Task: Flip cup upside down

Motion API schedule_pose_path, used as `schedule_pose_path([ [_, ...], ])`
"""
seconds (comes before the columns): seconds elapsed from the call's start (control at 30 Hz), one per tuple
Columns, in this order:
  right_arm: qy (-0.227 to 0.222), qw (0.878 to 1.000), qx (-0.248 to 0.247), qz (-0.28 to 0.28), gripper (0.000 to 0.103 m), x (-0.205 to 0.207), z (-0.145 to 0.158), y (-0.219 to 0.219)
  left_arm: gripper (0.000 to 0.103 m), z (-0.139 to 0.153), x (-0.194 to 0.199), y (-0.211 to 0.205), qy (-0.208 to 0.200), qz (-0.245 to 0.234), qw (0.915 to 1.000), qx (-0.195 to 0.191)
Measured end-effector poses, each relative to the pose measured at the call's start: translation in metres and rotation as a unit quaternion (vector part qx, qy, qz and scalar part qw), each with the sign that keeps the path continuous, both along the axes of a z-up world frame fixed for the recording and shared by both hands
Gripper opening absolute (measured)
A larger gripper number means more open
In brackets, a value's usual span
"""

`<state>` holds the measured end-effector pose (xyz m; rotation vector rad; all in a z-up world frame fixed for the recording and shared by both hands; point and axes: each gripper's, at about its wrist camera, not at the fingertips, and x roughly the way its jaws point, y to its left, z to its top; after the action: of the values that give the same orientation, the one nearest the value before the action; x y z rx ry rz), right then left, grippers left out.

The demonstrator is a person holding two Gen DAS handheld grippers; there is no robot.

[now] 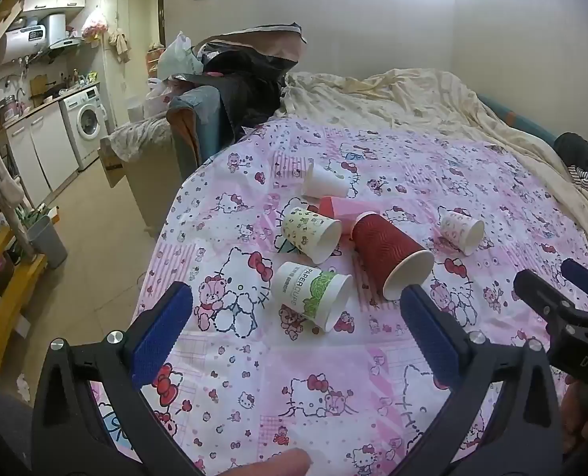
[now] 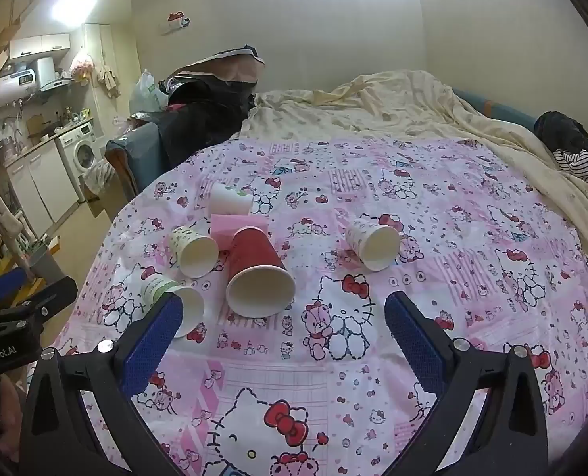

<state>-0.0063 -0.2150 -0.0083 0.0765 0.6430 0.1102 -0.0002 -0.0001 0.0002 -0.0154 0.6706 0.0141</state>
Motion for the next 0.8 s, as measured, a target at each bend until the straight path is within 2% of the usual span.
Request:
schedule_pose_path([
  [0.8, 0.0, 1.0, -0.003, -0.001, 0.103, -0.0006, 0.0021, -0.0002, 0.103, 0.0, -0.0002, 0.0, -0.003, -0.001, 1.0, 0.004],
])
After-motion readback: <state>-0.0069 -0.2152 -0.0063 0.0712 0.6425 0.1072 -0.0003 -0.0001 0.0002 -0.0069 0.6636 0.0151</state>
